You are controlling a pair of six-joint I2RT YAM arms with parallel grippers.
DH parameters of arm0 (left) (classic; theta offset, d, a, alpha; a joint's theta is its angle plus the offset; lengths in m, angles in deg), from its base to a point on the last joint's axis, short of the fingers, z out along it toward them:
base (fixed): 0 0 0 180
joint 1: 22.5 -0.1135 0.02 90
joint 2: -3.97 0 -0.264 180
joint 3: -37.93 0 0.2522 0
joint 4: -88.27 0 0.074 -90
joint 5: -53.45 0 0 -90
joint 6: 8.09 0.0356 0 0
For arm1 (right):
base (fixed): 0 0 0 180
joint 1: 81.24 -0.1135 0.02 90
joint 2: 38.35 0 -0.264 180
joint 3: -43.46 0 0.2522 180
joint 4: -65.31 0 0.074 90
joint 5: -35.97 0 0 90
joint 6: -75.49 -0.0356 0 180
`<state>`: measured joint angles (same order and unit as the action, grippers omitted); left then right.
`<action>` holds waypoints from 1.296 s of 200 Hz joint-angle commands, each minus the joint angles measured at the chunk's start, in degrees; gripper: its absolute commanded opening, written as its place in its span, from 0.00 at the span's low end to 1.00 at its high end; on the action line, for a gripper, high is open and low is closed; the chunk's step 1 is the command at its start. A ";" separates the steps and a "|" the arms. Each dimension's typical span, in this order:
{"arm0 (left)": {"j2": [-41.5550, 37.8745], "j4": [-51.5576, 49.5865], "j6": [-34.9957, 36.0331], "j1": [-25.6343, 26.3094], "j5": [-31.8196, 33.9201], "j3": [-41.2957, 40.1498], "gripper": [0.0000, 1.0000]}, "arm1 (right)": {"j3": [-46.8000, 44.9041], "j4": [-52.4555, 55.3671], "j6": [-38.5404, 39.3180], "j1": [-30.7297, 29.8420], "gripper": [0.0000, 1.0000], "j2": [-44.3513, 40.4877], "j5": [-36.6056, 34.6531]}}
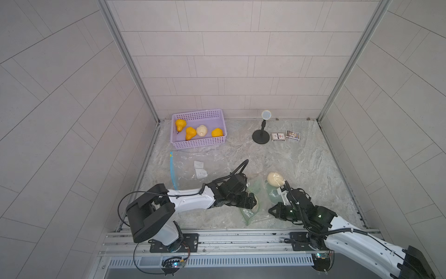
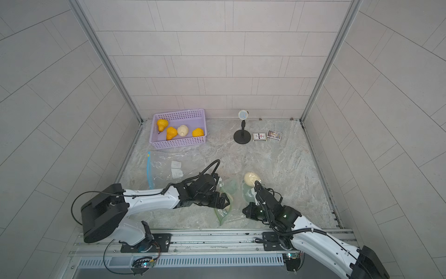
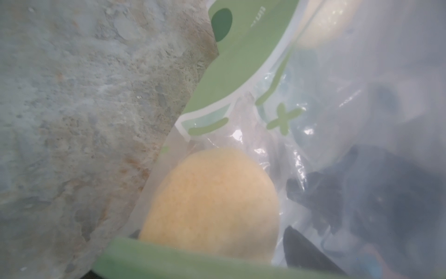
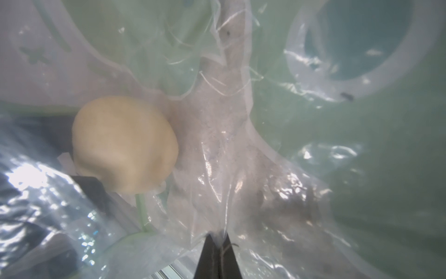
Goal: Open the zip-top bag and take out the pear
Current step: Pick up the pear from the zipper food storage bag, then place the pear in the basket.
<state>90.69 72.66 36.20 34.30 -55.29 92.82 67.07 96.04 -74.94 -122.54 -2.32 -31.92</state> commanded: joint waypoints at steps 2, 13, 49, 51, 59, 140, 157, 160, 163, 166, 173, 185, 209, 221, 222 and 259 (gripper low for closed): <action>1.91 -1.47 2.11 0.34 4.02 2.40 0.91 | -0.07 -1.36 0.03 0.08 0.00 0.01 0.30; 2.81 -1.66 2.66 0.36 5.27 3.18 0.88 | -0.23 -1.41 0.11 0.08 0.00 0.00 0.45; 5.64 -3.57 5.38 0.41 7.33 6.57 0.63 | -1.21 -2.34 -0.12 0.08 0.00 -0.25 0.88; 5.65 -3.66 5.64 0.40 7.63 6.70 0.61 | -1.27 -2.37 -0.11 0.01 0.00 -0.30 0.78; 5.57 -3.81 5.91 0.25 7.48 6.98 0.58 | -1.37 -2.38 -0.13 0.08 0.00 -0.43 0.91; -13.12 -17.19 10.33 -9.72 -10.21 3.26 0.56 | -1.31 1.24 -8.08 0.50 0.00 -3.75 -13.23; -19.46 -23.41 12.30 -16.70 -12.17 2.90 0.56 | -0.79 -0.53 -10.48 0.37 0.00 -4.76 -15.95; -20.41 -24.21 12.69 -18.09 -11.88 3.03 0.56 | -0.72 -0.88 -10.79 0.50 0.00 -4.80 -16.21; -21.55 -24.92 13.00 -19.39 -11.39 3.28 0.56 | -0.45 -1.08 -11.06 0.47 0.00 -4.87 -16.44; -22.57 -25.30 13.35 -20.62 -10.72 3.43 0.56 | -0.32 -1.14 -11.38 0.42 0.00 -4.85 -16.66; -24.31 -26.02 14.22 -24.25 -9.72 4.59 0.57 | -0.01 -1.68 -11.58 0.42 0.00 -4.79 -16.69; -23.91 -26.13 14.98 -31.73 -11.67 8.38 0.57 | 0.14 -3.48 -13.19 0.43 0.00 -4.26 -15.55; -14.43 -26.12 18.72 -40.88 -8.88 20.01 0.56 | 0.34 -4.32 -14.23 0.25 0.23 -3.68 -15.18; -7.34 -23.79 19.06 -44.94 -8.68 25.16 0.54 | 1.50 -2.31 -12.46 0.74 0.34 -4.14 -15.89; -6.55 -23.58 18.94 -45.29 -8.72 25.59 0.54 | 1.63 -2.17 -12.32 0.81 0.35 -4.22 -15.92; 16.82 -22.12 17.75 -53.61 -11.22 45.16 0.56 | 7.20 -0.36 -4.56 8.14 0.60 -0.91 -7.08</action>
<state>96.03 50.94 51.82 -15.82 -66.81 128.88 69.76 95.21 -84.25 -118.58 -5.45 -43.92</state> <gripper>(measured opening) 0.689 0.575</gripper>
